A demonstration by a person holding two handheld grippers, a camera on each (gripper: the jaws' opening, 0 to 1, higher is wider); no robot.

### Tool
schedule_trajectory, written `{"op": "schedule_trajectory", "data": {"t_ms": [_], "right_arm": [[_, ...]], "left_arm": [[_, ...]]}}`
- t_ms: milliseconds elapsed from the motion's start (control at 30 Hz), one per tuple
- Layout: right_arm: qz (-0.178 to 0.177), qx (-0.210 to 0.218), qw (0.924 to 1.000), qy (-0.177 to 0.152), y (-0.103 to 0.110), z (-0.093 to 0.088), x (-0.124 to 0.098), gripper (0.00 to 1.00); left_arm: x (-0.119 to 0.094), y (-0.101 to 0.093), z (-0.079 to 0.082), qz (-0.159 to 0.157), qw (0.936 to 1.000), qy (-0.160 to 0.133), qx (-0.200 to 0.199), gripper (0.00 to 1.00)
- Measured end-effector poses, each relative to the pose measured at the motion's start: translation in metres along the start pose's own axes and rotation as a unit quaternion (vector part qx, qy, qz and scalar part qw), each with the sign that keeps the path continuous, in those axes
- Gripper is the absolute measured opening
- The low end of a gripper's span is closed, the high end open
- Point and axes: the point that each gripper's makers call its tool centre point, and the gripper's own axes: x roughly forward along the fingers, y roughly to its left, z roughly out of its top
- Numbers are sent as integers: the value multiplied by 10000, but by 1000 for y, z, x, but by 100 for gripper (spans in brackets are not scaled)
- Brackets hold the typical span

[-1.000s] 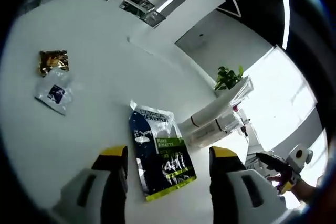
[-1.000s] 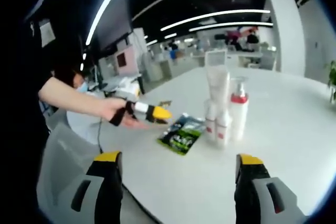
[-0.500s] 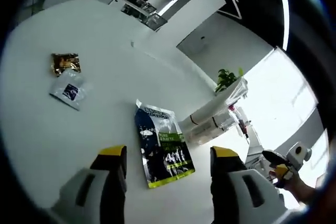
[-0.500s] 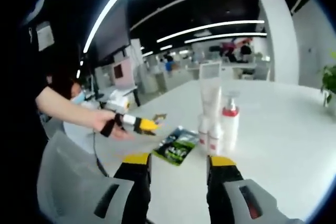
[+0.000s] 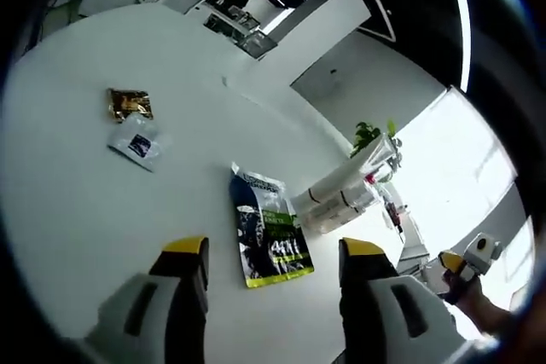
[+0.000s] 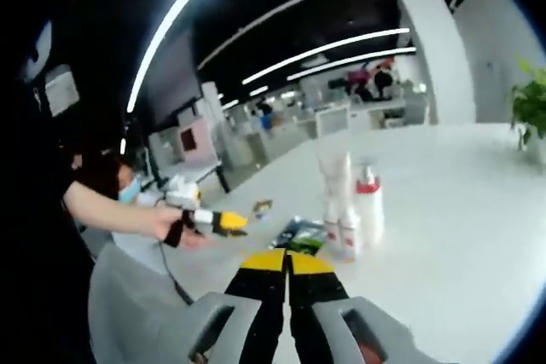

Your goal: Arrange the skincare products in the storage area until every visible bottle or jar stands upright without overlapping.

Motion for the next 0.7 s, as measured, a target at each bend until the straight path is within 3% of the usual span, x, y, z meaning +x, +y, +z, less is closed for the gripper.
{"op": "schedule_trajectory", "data": {"t_ms": [33, 100, 133, 167, 233, 267, 367, 533, 600, 700], "right_arm": [[46, 5, 10000, 7, 6, 1, 1, 0], [192, -423, 9989, 22, 13, 1, 5, 0], [-63, -647, 9979, 23, 5, 0, 6, 0], [-9, -784, 9969, 16, 7, -1, 7, 4], [58, -332, 9993, 185, 7, -10, 10, 32], [98, -378, 9990, 196, 6, -11, 12, 45], [69, -488, 9979, 413, 6, -21, 13, 52], [185, -436, 9975, 523, 10, -25, 17, 66], [236, -398, 9972, 590, 10, -28, 20, 77], [320, -397, 9966, 653, 12, -29, 23, 83]], "left_arm": [[-1, 0, 0, 8, 10000, -7, 6, 56], [-5, 2, -1, 36, 10000, -16, 48, 56], [-8, 3, -2, 65, 9999, -19, 91, 56], [-10, 4, -3, 87, 9999, -17, 111, 56], [-15, 7, -4, 122, 9998, -35, 134, 56], [-18, 8, -4, 145, 9998, -40, 141, 57], [-24, 13, -4, 208, 9996, -60, 171, 57], [-39, 19, -6, 315, 9991, -94, 251, 57], [-46, 21, -7, 347, 9989, -120, 290, 58], [-57, 25, -7, 438, 9982, -168, 375, 59]]}}
